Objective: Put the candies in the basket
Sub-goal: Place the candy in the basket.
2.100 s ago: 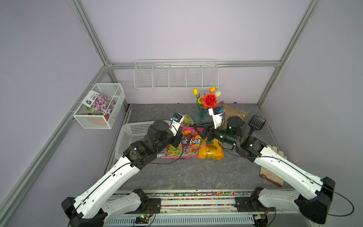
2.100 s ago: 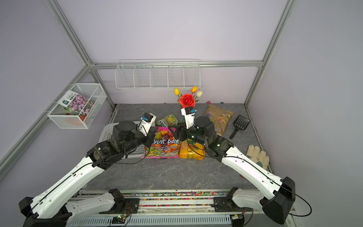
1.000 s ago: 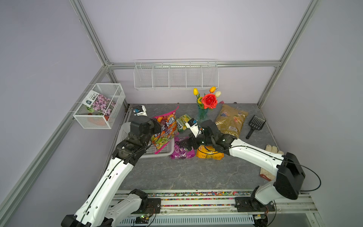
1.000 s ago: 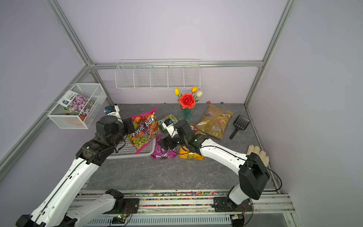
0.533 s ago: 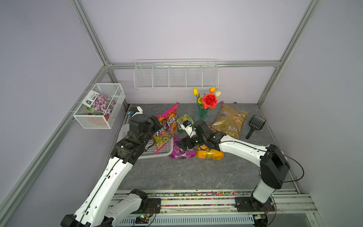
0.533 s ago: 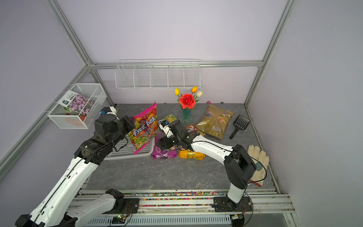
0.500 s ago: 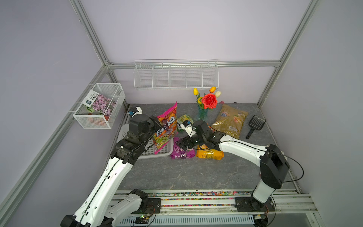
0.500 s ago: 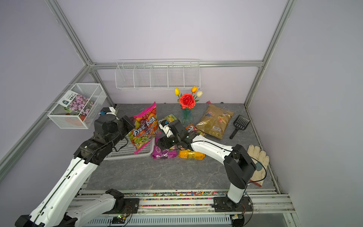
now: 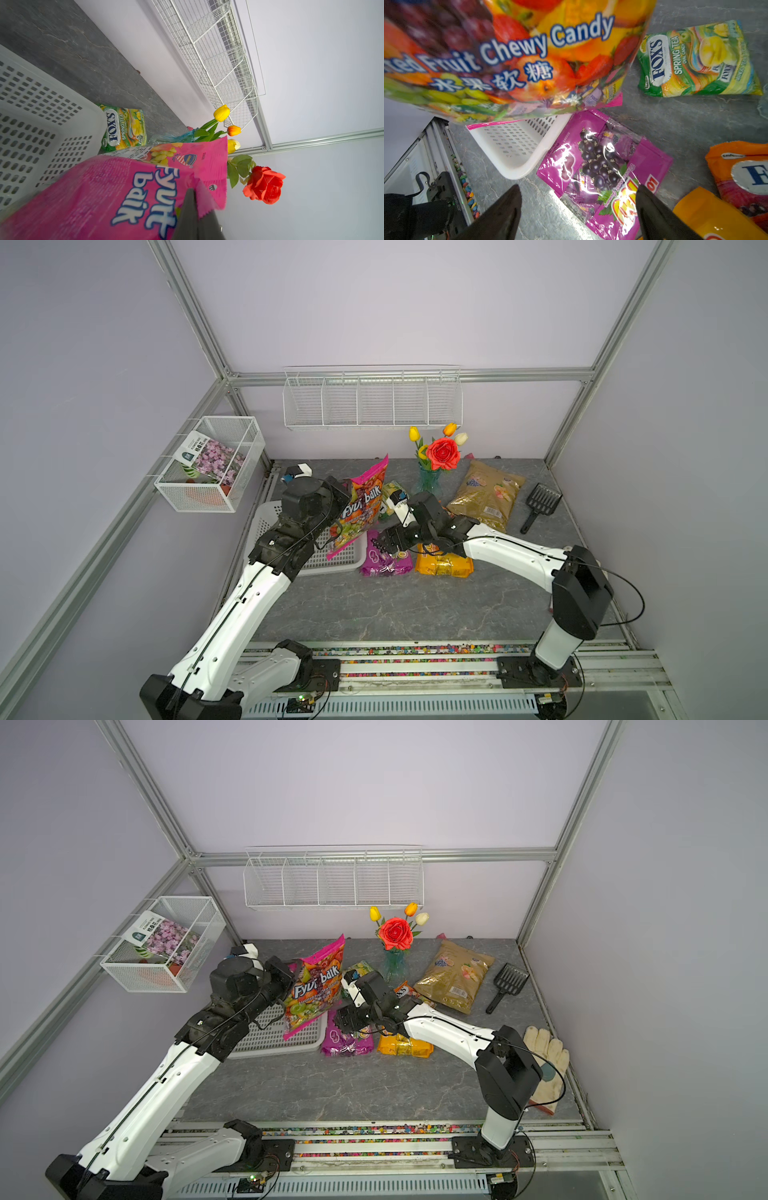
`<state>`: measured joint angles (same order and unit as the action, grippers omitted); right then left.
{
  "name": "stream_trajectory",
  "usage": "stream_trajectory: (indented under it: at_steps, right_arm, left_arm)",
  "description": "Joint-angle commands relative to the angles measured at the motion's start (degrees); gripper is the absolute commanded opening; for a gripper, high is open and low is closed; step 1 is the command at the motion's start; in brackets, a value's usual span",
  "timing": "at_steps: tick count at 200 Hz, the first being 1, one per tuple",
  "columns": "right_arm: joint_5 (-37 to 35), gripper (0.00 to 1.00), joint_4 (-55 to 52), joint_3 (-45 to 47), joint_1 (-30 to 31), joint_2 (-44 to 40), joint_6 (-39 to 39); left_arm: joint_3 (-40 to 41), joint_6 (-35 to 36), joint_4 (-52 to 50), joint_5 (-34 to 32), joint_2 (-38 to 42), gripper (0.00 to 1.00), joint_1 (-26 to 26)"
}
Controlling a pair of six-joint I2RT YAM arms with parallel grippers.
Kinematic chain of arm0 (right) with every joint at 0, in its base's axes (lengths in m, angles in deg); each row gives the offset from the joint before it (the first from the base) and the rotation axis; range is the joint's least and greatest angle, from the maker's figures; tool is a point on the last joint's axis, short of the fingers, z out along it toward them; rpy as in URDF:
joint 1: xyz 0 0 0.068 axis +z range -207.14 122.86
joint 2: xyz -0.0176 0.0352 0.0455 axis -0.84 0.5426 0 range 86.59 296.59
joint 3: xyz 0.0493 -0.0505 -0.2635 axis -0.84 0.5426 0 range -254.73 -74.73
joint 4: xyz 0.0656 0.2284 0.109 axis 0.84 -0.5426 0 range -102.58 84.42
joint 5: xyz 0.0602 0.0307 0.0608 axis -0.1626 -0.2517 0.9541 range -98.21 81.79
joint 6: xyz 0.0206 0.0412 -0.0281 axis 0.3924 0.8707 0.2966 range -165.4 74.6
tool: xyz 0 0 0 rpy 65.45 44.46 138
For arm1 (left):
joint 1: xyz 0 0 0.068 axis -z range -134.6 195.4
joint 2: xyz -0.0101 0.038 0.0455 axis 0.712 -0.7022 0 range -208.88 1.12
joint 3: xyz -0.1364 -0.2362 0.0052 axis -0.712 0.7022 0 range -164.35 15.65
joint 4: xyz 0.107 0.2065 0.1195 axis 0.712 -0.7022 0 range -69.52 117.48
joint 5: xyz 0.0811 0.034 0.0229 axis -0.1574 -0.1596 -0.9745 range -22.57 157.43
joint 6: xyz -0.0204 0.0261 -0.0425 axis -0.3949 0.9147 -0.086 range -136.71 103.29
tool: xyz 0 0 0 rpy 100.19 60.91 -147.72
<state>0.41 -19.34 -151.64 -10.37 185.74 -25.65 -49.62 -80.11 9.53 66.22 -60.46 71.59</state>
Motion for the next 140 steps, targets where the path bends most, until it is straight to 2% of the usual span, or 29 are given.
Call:
stream_trajectory:
  at_steps: [1, 81, 113, 140]
  right_arm:
    - [-2.74, 0.87, -1.45, -3.83, -1.09, 0.25, 2.21]
    - [-8.17, 0.79, -2.33, -15.01, -1.41, 6.23, -0.3]
    - [-7.42, 0.75, -2.4, -18.39, -1.35, 9.59, -1.27]
    - [-5.18, 0.73, -2.41, -20.97, -1.01, 12.24, -1.5]
  left_arm:
    - [-3.59, -1.77, 7.65, 1.66, 0.67, 0.0, 1.2]
    - [-1.43, -7.44, 11.37, 3.18, 3.18, 0.0, 1.92]
    - [2.44, -9.56, 10.47, 1.19, 4.91, 0.0, 2.06]
    - [4.82, -9.38, 6.02, -3.58, 8.24, 0.0, 2.02]
